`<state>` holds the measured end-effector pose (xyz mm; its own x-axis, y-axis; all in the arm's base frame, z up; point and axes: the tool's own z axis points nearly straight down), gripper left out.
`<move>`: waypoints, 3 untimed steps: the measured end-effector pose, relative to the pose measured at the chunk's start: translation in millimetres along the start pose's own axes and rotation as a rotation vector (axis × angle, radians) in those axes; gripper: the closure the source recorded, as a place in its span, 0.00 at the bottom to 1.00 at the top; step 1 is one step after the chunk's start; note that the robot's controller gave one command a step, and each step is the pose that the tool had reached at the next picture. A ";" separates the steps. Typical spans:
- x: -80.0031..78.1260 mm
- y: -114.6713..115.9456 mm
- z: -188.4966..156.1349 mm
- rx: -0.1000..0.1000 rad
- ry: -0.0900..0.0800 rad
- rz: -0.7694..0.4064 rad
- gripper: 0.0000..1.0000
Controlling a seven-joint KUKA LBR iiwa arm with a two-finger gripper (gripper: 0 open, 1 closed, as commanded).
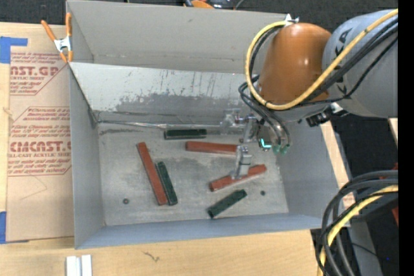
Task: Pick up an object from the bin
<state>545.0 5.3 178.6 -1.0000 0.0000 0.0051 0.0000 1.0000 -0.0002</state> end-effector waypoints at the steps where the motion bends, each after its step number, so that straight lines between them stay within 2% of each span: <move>1: -12.6 -45.2 110.1 0.000 -0.008 -0.218 0.00; 2: 1.9 -74.2 108.4 -0.002 -0.007 0.176 0.00; 3: -0.7 -74.1 105.1 -0.002 -0.014 0.175 1.00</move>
Offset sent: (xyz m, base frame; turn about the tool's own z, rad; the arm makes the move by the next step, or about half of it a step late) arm 0.0116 -0.0450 -0.1086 -0.2186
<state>545.2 -68.8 73.5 -0.9847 0.1742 -0.0091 0.1742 0.9847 0.0019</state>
